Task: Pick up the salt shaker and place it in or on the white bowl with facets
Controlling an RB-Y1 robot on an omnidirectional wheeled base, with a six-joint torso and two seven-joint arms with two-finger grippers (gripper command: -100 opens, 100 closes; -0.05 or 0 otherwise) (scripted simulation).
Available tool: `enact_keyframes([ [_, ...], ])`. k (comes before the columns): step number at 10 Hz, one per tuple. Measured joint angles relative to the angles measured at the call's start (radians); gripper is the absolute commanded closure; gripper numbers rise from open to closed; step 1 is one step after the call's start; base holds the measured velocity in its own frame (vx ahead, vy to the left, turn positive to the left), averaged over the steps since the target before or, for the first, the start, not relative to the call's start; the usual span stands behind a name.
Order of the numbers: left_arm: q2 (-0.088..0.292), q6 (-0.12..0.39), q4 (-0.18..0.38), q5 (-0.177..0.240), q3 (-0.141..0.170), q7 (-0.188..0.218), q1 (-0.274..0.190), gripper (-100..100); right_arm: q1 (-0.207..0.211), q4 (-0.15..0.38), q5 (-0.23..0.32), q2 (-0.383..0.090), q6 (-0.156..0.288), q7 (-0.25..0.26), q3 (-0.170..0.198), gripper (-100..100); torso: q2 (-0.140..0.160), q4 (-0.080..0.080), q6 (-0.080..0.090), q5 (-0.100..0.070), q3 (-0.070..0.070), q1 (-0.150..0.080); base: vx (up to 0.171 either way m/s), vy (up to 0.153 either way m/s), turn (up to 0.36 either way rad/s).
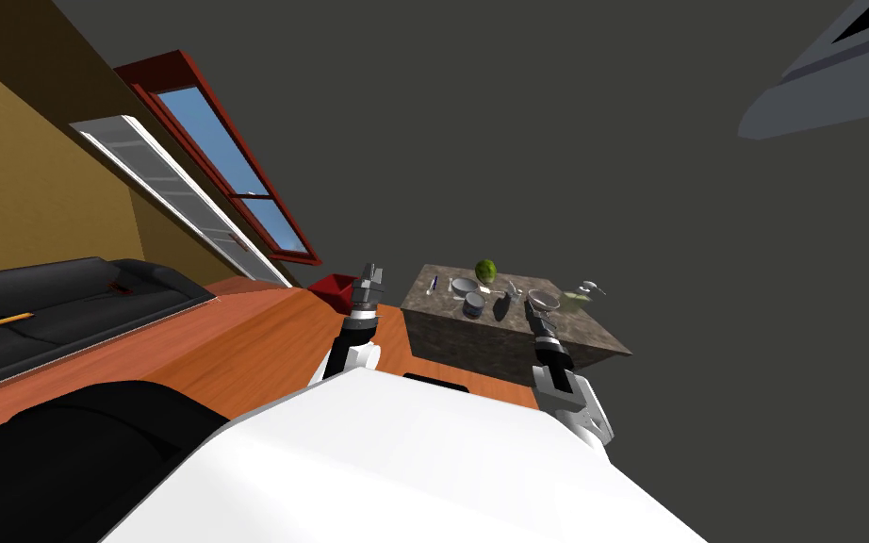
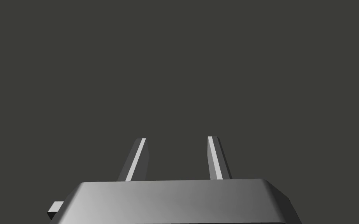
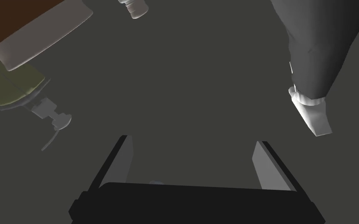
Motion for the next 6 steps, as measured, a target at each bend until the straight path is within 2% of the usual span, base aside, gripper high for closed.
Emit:
enact_keyframes([
  [5,0.0,0.0,0.0,0.0,0.0,0.0,0.0,0,-0.083,0.159,0.06,-0.011,0.017,0.12,-0.041,-100,-0.001,0.0,0.0,0.0,-0.001,0.0,0.041,0.015,0.001],
  [6,0.0,0.0,0.0,0.0,0.0,0.0,0.0,0,-0.089,0.176,0.068,-0.009,0.02,0.142,-0.045,-100,-0.001,0.0,0.0,0.0,0.0,-0.001,0.044,0.006,0.006],
])
